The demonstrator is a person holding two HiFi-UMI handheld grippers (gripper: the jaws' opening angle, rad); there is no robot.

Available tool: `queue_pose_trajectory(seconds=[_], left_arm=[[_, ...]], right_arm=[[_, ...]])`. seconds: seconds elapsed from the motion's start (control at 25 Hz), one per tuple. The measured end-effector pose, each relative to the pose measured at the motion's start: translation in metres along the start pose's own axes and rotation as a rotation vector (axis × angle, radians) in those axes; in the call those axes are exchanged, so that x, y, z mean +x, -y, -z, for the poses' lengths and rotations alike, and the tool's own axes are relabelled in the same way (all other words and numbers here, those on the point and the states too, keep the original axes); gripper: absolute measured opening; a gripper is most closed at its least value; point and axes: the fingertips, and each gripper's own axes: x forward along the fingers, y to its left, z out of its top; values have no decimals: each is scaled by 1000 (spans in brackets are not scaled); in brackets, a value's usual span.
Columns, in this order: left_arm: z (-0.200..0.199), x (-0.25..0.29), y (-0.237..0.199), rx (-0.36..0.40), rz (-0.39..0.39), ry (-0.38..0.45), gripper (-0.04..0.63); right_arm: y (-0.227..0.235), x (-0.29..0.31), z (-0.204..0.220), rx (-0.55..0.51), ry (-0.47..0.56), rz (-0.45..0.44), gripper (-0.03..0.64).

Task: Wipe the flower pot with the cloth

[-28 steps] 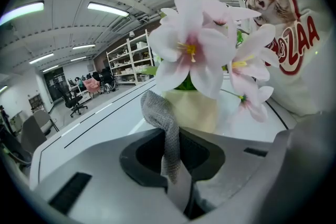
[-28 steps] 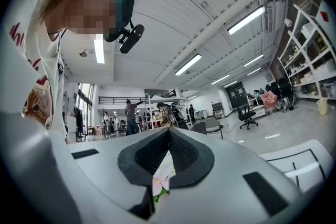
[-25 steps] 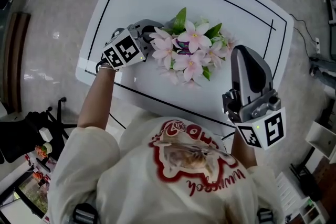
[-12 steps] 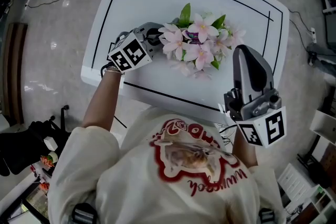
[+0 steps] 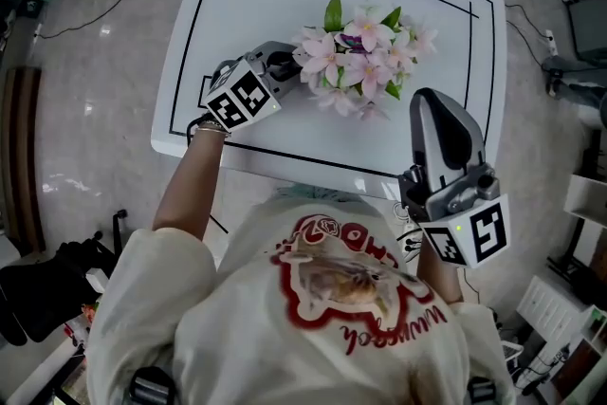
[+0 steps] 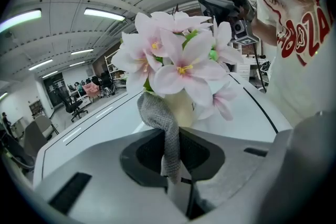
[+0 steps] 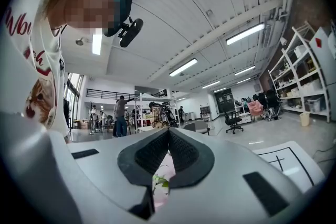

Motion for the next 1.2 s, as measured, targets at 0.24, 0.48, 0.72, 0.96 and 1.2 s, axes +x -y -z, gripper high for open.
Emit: queue_pose_trajectory(seconds=[0.24,0.48,0.72,0.96,1.2], left_arm=[[-1,-4,8,4,-4,13,57],[-3,-4,15,26,-10,18,58],[0,-4,19,3,-48,-13,57],[-2,0,21,-12,-119,-46,57],[-5,1,21,-83,-166,-27,57]], right_arm=[[-21,-13,2,-16,4,37,-2],[-38,-28,12,-7,17,72,-1],[-35,-38,13,-2,6,63,-1],[-19,-43,-2,-29,7,29,0],[-10,-47,2,-12,-15,-17,0]])
